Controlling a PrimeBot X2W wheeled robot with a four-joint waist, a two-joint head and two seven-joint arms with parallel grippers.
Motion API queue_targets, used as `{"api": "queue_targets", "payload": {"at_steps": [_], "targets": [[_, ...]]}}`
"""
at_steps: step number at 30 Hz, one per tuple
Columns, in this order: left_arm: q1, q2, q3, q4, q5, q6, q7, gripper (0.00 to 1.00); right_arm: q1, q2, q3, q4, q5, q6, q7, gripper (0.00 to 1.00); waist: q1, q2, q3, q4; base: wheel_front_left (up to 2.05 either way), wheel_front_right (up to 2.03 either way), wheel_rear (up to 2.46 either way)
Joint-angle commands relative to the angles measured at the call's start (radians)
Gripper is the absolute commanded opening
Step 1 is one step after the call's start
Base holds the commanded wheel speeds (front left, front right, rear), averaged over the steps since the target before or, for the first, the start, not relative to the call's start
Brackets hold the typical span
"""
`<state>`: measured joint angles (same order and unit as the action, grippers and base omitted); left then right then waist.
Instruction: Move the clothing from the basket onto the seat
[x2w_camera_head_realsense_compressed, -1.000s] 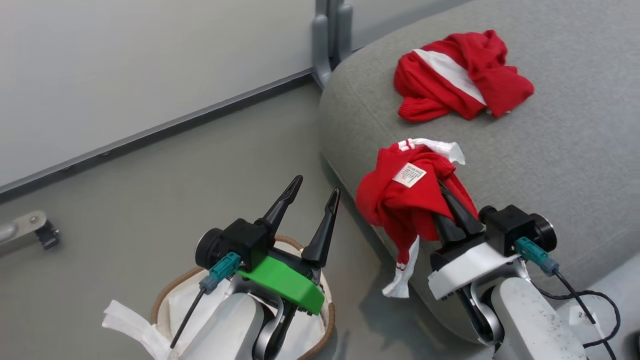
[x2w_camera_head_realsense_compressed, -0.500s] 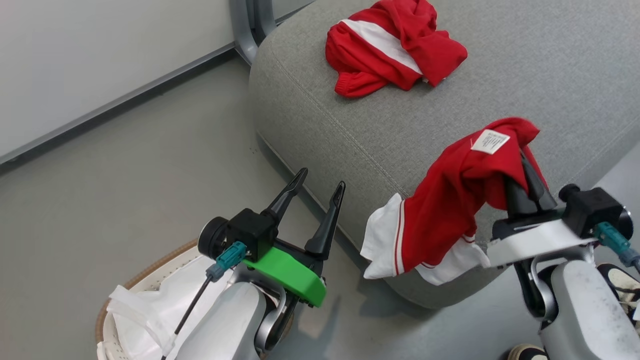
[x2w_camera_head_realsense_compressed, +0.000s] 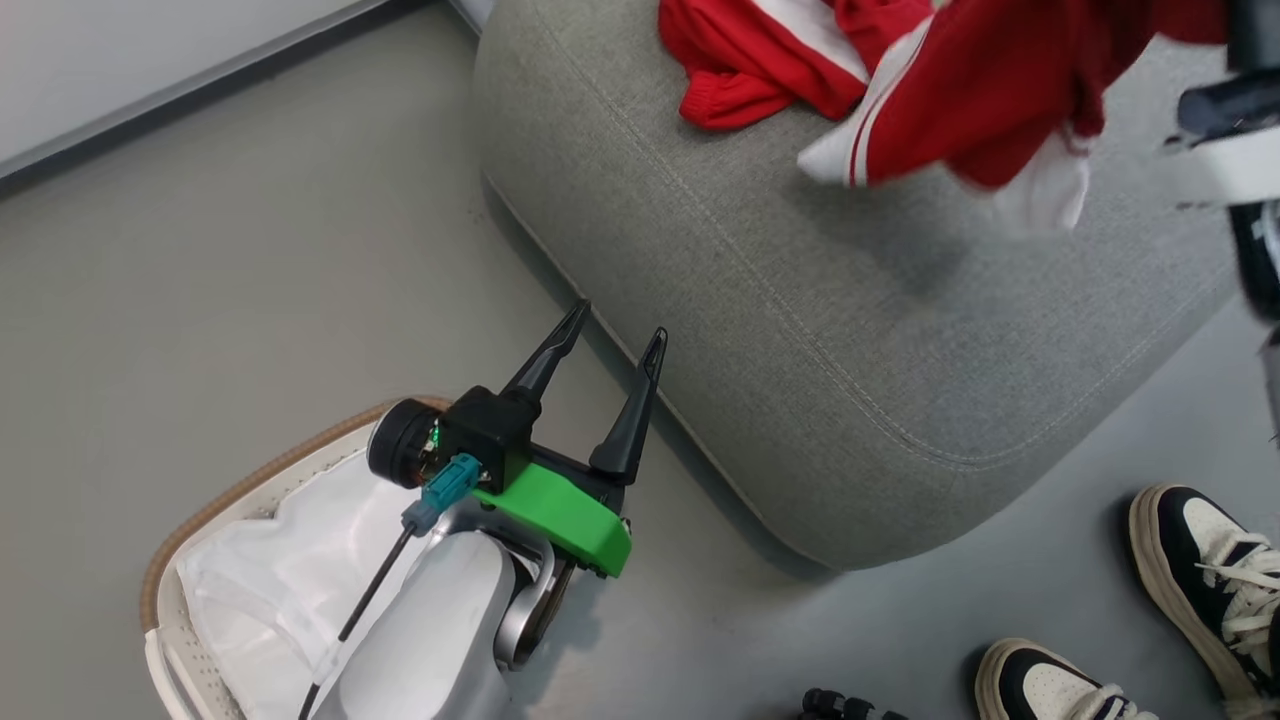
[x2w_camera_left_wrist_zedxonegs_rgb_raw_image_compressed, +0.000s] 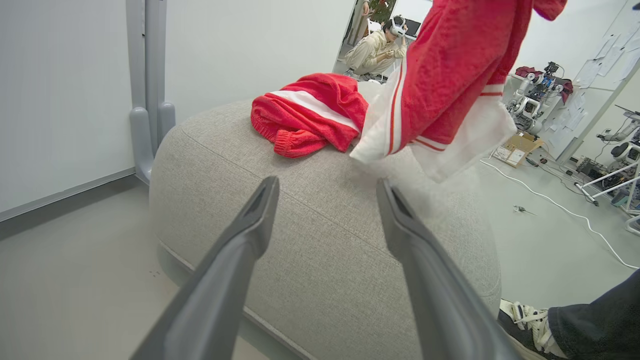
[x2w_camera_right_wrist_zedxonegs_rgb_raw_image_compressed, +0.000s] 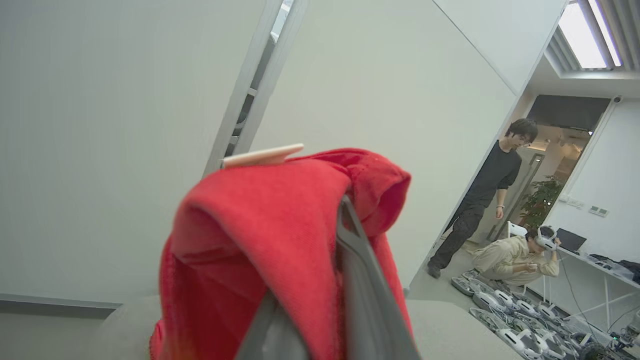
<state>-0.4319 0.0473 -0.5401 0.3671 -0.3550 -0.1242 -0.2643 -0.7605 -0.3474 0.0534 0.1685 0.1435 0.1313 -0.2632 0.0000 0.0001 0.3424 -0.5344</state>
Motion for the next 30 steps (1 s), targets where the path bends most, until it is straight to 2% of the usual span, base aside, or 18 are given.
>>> {"api": "queue_targets", "payload": {"at_steps": [1,6,15,22,30], "targets": [[-0.019,0.007,0.004,0.002,0.012,-0.004,0.000,1.00,-0.042,-0.020,-0.005,0.010,-0.014,-0.001,-0.002,0.00,0.0000,-0.0001,0.049,0.040,0.00,0.00,0.00],[-0.042,0.006,-0.002,0.008,0.028,-0.005,0.000,1.00,-0.203,-0.100,-0.051,0.076,-0.063,-0.001,-0.002,0.00,0.0000,-0.0001,0.107,0.089,0.00,0.00,0.00],[-0.091,0.006,-0.027,0.003,0.040,-0.001,0.000,1.00,-0.384,-0.176,-0.153,0.231,-0.133,-0.001,-0.002,0.00,0.0000,-0.0001,0.207,0.181,0.00,0.00,0.00],[-0.116,0.006,-0.034,-0.003,0.046,0.020,0.000,1.00,-0.385,-0.175,-0.208,0.319,-0.170,-0.001,-0.002,0.00,0.0000,-0.0001,0.263,0.236,0.00,0.00,0.00],[-0.123,0.006,-0.038,-0.006,0.047,0.032,0.000,1.00,-0.279,-0.118,-0.231,0.425,-0.166,-0.001,-0.002,0.00,0.0000,-0.0001,0.302,0.271,0.00,0.00,0.00]]}}
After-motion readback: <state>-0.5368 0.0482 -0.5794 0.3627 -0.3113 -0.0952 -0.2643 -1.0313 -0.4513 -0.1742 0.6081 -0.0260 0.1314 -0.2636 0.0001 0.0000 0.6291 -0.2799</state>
